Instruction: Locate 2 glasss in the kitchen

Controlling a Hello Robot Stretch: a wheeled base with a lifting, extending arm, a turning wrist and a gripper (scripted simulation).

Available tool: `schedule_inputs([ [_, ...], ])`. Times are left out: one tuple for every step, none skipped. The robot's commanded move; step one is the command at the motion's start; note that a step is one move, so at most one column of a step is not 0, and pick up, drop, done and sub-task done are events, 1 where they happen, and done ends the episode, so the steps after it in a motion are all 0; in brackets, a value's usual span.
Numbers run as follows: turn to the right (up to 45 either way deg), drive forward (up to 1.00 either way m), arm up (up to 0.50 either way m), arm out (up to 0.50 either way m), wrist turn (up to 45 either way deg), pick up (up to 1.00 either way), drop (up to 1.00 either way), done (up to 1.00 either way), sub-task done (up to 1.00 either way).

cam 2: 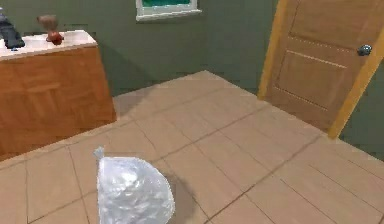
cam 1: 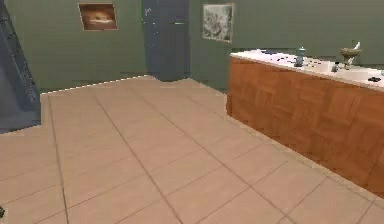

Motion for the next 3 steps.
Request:
schedule_inputs([
  [0.0,0.5,0.0,0.0,0.0,0.0,0.0,0.0,0.0],
  [45.0,0.0,0.0,0.0,0.0,0.0,0.0,0.0,0.0],
  [9.0,0.0,0.0,0.0,0.0,0.0,0.0,0.0,0.0],
])
